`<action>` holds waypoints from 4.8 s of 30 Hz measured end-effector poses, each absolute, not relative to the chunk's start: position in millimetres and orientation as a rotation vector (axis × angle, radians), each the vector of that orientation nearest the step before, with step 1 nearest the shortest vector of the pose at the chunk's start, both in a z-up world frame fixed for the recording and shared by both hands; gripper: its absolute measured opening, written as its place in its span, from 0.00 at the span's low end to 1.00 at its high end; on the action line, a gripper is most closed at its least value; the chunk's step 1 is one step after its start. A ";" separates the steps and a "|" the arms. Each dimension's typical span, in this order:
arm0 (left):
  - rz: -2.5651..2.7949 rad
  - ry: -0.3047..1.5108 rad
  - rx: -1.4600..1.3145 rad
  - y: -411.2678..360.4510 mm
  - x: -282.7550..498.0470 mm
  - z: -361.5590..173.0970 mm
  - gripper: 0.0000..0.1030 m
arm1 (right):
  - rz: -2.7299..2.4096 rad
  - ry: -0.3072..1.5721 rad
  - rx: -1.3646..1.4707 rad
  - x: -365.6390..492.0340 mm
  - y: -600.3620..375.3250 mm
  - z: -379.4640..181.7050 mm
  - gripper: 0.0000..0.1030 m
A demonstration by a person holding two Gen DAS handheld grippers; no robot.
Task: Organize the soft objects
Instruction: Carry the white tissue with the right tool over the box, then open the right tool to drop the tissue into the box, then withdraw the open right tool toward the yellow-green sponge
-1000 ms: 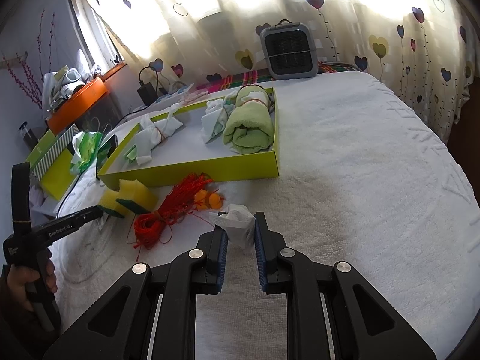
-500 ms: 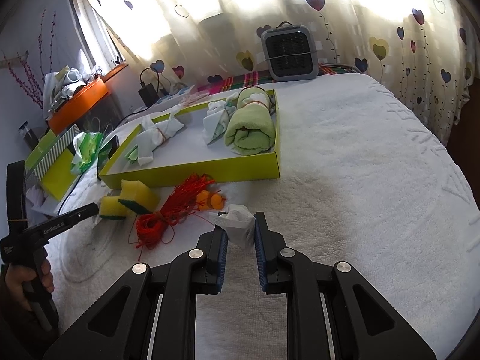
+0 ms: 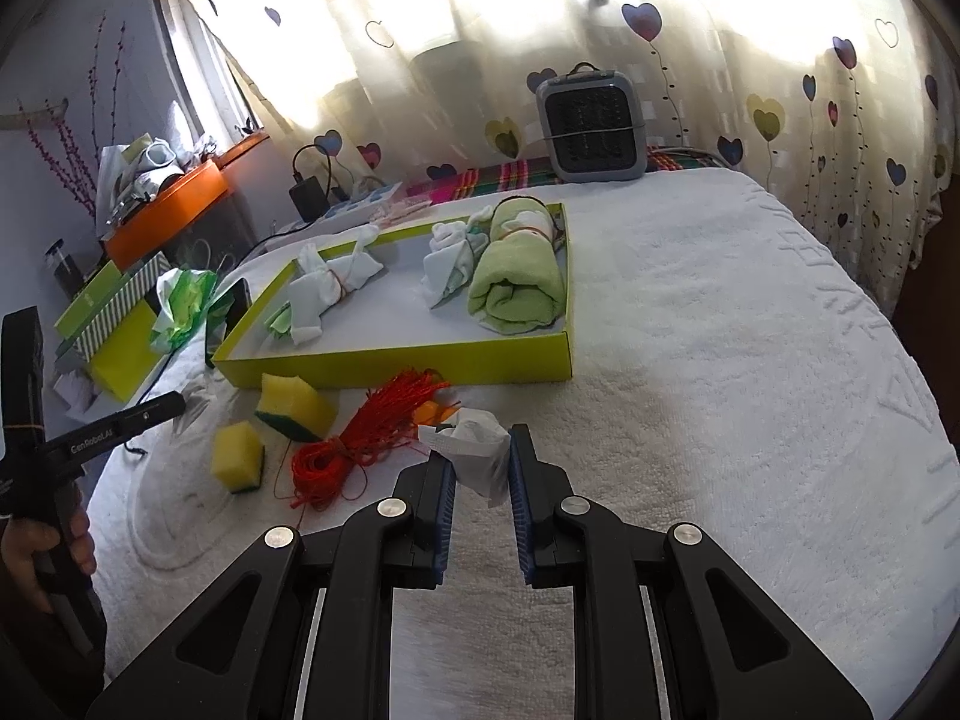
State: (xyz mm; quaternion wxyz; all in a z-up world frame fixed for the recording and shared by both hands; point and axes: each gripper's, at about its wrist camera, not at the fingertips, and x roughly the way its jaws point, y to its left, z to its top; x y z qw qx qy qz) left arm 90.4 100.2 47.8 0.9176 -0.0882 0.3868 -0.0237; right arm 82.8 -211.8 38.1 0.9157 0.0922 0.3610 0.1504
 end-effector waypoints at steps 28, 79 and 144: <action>-0.147 0.766 -0.148 75.5 141.1 73.9 0.06 | 0.387 0.707 0.135 134.5 -188.8 73.1 0.17; -0.158 0.871 -0.083 46.5 190.8 27.6 0.11 | 0.393 0.830 0.020 192.2 -156.0 32.3 0.17; -0.218 0.879 -0.199 54.7 94.1 33.1 0.49 | 0.382 0.727 0.121 108.9 -174.1 57.0 0.50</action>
